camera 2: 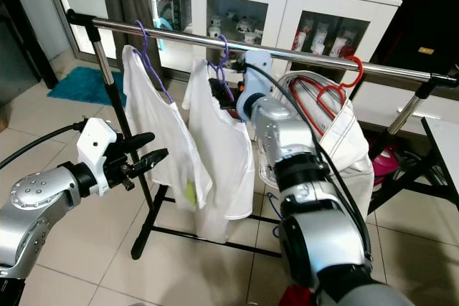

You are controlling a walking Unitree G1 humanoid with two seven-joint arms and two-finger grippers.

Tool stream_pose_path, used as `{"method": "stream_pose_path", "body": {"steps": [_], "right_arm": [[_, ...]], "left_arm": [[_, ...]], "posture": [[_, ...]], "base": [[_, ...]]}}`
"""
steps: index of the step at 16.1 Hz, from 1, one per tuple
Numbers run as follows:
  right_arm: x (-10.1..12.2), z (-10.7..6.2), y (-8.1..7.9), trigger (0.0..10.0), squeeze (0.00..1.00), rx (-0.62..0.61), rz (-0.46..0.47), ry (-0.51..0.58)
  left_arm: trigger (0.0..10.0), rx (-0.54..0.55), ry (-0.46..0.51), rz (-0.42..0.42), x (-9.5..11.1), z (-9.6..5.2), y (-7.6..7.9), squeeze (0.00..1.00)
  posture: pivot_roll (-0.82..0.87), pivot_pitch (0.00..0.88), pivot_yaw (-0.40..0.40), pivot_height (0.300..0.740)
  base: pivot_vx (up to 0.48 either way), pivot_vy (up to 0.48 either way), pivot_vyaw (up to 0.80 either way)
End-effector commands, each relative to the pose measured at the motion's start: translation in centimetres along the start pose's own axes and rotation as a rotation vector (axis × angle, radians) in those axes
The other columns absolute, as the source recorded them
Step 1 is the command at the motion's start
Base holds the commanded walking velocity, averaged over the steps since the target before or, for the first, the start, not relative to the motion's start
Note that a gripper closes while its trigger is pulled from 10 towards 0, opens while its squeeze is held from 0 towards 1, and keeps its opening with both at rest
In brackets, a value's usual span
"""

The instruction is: Hang hanger

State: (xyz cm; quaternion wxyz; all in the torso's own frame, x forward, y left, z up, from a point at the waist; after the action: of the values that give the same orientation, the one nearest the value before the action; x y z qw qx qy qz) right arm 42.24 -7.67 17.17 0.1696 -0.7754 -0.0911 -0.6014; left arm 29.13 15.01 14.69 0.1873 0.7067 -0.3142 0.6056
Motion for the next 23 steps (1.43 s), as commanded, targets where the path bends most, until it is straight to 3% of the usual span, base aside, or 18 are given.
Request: {"method": "stream_pose_path", "body": {"steps": [1,5,9,13,16,23], "right_arm": [[0.8,0.4,0.1,10.0,0.0,-0.028,-0.016,0.021],[2.2,1.5,-1.7,10.0,0.0,-0.019,-0.103,0.07],[2.7,1.9,-1.9,10.0,0.0,-0.077,-0.218,0.091],[2.8,1.8,-1.2,10.0,0.0,-0.137,-0.163,0.102],[2.9,2.0,-2.2,10.0,0.0,-0.048,-0.084,0.123],[0.8,2.0,-2.1,10.0,0.0,-0.111,-0.076,0.047]], "left_arm": [[10.0,0.006,-0.015,0.0,-0.3,0.0,0.0,0.0],[10.0,0.006,0.005,0.008,0.2,0.3,-0.1,0.0],[10.0,0.017,0.002,0.016,0.3,-0.2,-0.3,0.0],[10.0,0.018,-0.016,0.024,0.5,-1.2,-0.2,0.0],[10.0,0.017,-0.049,0.035,0.6,-2.8,-0.5,0.0],[10.0,-0.014,-0.097,0.033,0.8,-4.2,0.2,0.0]], "posture": [[-0.08,0.0,-0.028,0.74],[-0.07,0.0,-0.031,0.74],[-0.05,0.0,-0.031,0.74],[0.0,0.0,-0.038,0.74],[0.05,0.0,-0.026,0.74],[0.08,0.036,-0.007,0.74]], "base": [[0.0,0.0,0.0],[0.0,0.0,0.0],[0.0,0.0,0.0],[0.0,0.0,0.0],[0.0,0.0,0.0],[0.0,0.0,0.0]]}}
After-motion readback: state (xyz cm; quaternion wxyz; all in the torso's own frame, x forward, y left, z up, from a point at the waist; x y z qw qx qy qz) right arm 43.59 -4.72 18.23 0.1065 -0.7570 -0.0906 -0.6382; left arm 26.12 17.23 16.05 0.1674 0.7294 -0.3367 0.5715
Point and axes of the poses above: a point about 5 cm out from each wrist's last joint towards the gripper, its own z axis pointing out of the wrist towards the gripper, its own x axis along the axis of the wrist's last joint, y = z × x, the point moved 3 cm from there along z, pointing out of the wrist towards the gripper, and after that the axes turned 1 degree about -z, right-handed, at the moved point
